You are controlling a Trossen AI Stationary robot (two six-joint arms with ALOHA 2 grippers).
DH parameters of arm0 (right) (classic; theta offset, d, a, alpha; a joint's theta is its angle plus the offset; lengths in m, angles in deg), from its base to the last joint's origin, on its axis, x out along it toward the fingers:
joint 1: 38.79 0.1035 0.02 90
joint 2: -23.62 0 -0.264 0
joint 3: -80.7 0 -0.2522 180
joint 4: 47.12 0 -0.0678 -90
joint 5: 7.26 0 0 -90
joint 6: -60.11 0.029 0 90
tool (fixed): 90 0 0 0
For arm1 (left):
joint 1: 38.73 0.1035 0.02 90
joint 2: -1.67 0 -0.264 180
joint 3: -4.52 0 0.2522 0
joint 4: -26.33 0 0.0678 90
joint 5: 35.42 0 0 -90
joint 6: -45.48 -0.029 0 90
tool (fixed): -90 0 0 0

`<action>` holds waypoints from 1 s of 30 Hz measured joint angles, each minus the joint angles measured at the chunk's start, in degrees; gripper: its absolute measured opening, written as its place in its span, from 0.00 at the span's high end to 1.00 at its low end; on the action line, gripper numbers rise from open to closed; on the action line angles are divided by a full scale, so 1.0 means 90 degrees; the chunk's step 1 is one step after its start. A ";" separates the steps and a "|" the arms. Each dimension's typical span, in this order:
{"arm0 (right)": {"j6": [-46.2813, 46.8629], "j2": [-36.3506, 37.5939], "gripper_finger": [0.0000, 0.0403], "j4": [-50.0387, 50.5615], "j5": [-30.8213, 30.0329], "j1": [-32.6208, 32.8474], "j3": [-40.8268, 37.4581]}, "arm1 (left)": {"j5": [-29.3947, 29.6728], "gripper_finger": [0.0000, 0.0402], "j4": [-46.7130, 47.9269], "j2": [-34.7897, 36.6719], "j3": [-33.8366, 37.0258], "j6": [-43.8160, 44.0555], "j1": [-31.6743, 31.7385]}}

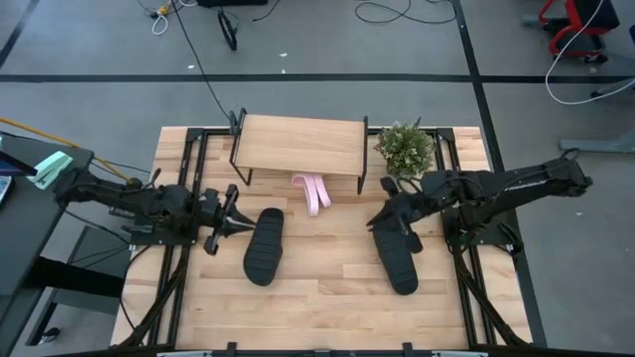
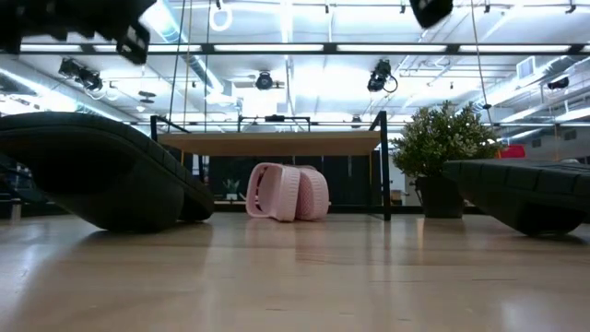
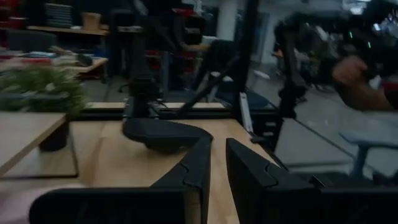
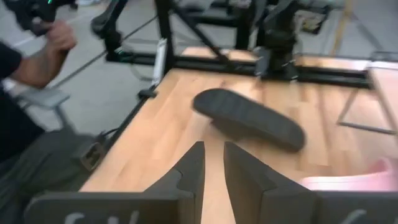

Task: Pick and place slides into the shelf
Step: Put the right black slide on the shelf

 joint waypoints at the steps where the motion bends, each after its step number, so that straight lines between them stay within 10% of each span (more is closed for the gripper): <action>1: -0.0001 -0.0094 0.84 0.0256 0.0001 0.0109 0.0218 | 0.0131 0.86 -0.0004 -0.0195 -0.0127 -0.0070 -0.0156; 18: 0.2979 -0.0303 0.88 0.4174 -0.1020 0.1518 0.1375 | 0.1117 0.89 0.0969 -0.2633 -0.2212 -0.0342 -0.1565; 30: 0.2151 -0.0308 0.88 0.4602 -0.1727 0.1428 0.1375 | 0.1123 0.89 0.1226 -0.2708 -0.2498 -0.0673 -0.1541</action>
